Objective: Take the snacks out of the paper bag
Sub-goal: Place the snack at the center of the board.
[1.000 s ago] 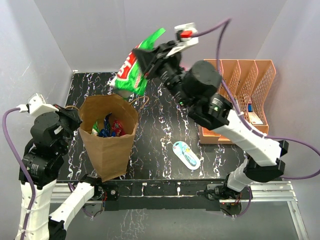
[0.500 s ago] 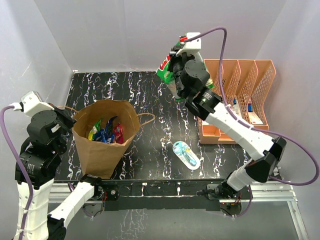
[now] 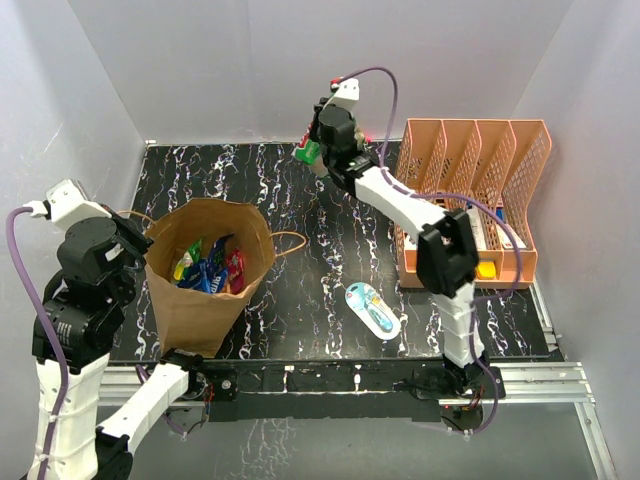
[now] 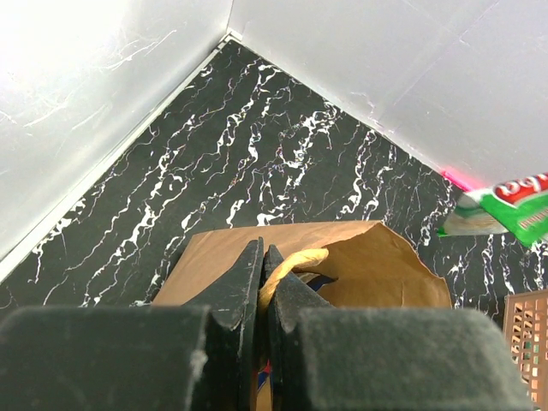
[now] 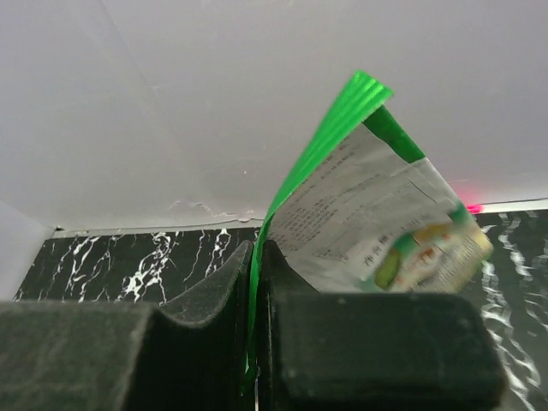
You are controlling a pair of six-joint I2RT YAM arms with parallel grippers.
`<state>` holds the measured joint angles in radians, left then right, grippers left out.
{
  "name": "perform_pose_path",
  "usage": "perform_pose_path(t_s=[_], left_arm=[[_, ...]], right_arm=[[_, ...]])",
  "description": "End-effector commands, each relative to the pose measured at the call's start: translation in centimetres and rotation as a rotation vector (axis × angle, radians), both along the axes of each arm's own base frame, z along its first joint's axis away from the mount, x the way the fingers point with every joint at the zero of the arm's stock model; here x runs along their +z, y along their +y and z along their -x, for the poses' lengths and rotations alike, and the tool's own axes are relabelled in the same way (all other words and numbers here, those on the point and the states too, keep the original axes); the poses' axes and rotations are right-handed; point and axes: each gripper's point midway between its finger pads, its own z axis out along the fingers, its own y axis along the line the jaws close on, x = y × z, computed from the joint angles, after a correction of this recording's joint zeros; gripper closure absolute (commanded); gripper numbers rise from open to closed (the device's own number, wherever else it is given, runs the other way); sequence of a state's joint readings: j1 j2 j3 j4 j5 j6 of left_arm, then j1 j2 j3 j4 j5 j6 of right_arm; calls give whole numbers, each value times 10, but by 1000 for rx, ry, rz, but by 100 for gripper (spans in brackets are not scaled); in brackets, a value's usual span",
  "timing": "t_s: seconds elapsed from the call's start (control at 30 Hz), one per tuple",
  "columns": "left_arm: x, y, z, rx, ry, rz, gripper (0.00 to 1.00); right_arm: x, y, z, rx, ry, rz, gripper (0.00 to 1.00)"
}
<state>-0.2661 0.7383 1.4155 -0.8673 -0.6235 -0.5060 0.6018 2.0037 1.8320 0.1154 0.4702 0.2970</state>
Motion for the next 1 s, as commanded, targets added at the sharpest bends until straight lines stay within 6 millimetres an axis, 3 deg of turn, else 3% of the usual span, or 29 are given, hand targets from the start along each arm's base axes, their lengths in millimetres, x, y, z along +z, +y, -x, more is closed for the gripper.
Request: perform_pose_path(t_s=[0.0,0.2,0.37,0.43,0.57,0.6,0.67,0.77,0.97], left_arm=[[21,-3,-10,-3,-75,16,100],[21,-3,-11,-2,-70,16,100],[23,-5,-11,-11,-73,16,100],[25,-6,-11,-20,-76,18,100],[26,-9,-11,-42,-89,27,100],[26,-12,-12,-52,-92,31,100],[26,-16,-13,-75,-94,43,100],[25,-23,-16,-104,-89,59,100],[16,-37,-23,-168,-55,83,100]], right_arm=[[63,26,-33,23,-167,-232,92],[41,43,-64,11,-157,-428,92],[8,19,-73,-10,-57,-587,92],[-23,5,-67,-42,27,-621,92],[-89,-27,-40,-111,195,-674,91],[-118,-33,-30,-123,259,-667,89],[-146,-37,-12,-109,347,-657,85],[-181,-40,20,-87,469,-611,78],[-229,-51,92,-40,684,-517,64]])
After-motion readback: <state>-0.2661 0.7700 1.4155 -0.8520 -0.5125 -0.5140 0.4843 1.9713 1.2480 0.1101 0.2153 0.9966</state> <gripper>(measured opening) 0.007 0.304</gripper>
